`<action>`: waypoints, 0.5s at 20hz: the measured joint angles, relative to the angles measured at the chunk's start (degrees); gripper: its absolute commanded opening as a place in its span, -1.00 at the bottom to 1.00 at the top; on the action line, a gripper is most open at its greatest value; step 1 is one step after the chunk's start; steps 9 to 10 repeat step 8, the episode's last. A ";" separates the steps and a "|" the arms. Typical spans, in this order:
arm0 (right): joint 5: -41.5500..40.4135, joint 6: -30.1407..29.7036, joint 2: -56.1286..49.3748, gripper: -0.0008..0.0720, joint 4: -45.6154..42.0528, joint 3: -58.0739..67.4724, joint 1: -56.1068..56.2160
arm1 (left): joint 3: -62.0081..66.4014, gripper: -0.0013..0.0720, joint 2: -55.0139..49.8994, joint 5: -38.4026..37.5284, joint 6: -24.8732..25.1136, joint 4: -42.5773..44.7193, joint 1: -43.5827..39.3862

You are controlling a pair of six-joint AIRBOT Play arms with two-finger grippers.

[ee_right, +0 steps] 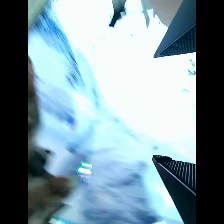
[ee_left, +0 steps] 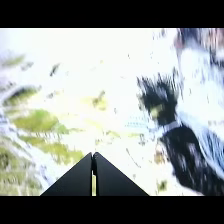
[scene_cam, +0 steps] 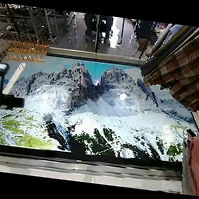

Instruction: Fold the clothes and pants, and hang the long-sleeved shirts on hangers.

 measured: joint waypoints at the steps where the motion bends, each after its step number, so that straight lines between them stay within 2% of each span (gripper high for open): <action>1: 0.24 -0.98 0.00 0.74 -2.08 -0.83 5.88 | 0.00 -0.93 0.42 3.39 -1.51 1.20 0.02; 2: -0.31 -2.23 -0.02 0.24 -5.11 -1.66 12.04 | 0.00 -0.93 0.70 6.08 -2.69 2.40 0.07; 3: -2.45 -3.67 -0.02 -0.55 -9.07 -2.27 17.84 | 0.00 -0.93 0.96 8.28 -3.65 3.41 0.11; 4: -5.25 -5.44 -0.02 -0.85 -12.79 -2.64 22.69 | 0.00 -0.94 1.11 9.92 -4.33 4.07 0.13; 5: -8.55 -7.56 -0.02 -0.93 -16.24 -2.89 26.86 | 0.00 -0.93 1.22 11.13 -4.87 4.61 0.15; 8: -21.55 -13.81 -0.02 -0.93 -23.41 -3.28 35.82 | 0.00 -0.94 1.40 13.38 -5.77 5.51 0.15; 10: -21.55 -13.81 -0.02 -0.93 -23.41 -3.28 35.82 | 0.00 -0.94 1.40 13.38 -5.77 5.51 0.15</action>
